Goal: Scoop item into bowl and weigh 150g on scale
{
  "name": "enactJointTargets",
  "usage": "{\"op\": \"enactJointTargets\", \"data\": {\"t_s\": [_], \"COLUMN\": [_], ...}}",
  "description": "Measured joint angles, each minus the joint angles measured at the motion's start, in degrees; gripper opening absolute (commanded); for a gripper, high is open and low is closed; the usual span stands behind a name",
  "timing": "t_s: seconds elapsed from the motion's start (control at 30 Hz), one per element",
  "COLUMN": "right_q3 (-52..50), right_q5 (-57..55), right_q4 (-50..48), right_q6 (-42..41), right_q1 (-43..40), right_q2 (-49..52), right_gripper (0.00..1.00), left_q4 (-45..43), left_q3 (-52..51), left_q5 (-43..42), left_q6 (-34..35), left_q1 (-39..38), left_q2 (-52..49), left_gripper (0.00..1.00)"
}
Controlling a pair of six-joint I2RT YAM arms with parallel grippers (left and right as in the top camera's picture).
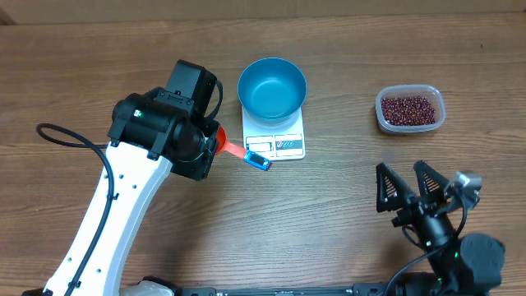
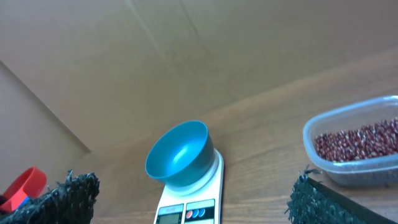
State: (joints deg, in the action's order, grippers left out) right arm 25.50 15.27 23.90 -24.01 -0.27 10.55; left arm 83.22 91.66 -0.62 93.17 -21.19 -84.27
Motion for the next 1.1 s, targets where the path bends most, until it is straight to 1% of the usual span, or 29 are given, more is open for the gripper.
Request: {"op": "enactJointTargets", "data": {"t_s": [0.1, 0.23, 0.3, 0.43, 0.57, 0.7, 0.8, 0.97, 1.1], "right_q3": [4.3, 8.4, 9.7, 10.5, 10.6, 10.6, 10.6, 10.6, 10.6], "right_q5": [1.0, 6.6, 11.4, 23.1, 31.3, 35.3, 36.6, 37.5, 38.1], "right_q4": [2.5, 1.3, -1.4, -10.0, -12.9, -14.4, -14.8, -15.3, -15.3], "right_q6": [0.1, 0.1, 0.0, 0.0, -1.2, -5.9, -11.8, -20.0, -23.5], "right_q1": [0.0, 0.0, 0.0, 0.0, 0.0, 0.0, 0.0, 0.0, 0.0], "right_q2": [6.3, 15.0, 18.9, 25.3, 29.3, 32.0, 33.8, 36.8, 39.6], "right_gripper": [1.0, 1.0, 1.0, 1.0, 1.0, 1.0, 1.0, 1.0, 1.0], "left_q4": [-0.1, -0.2, -0.7, -2.7, -4.2, -4.5, -5.2, -9.9, -12.7], "left_q3": [0.0, 0.0, 0.0, 0.0, 0.0, 0.0, 0.0, 0.0, 0.0], "left_q5": [0.0, 0.0, -0.2, -1.7, -3.5, -5.9, -8.1, -10.5, -11.3], "left_q6": [1.3, 3.4, 4.3, 5.2, 6.0, 7.9, 9.0, 10.1, 10.3], "left_q1": [0.0, 0.0, 0.0, 0.0, 0.0, -0.1, -0.2, -1.8, -4.0], "left_q2": [0.0, 0.0, 0.0, 0.0, -0.3, -1.5, -3.0, -5.3, -6.1], "left_gripper": [0.04, 0.04, 0.04, 0.04, 0.04, 0.04, 0.04, 0.04, 0.04]}}
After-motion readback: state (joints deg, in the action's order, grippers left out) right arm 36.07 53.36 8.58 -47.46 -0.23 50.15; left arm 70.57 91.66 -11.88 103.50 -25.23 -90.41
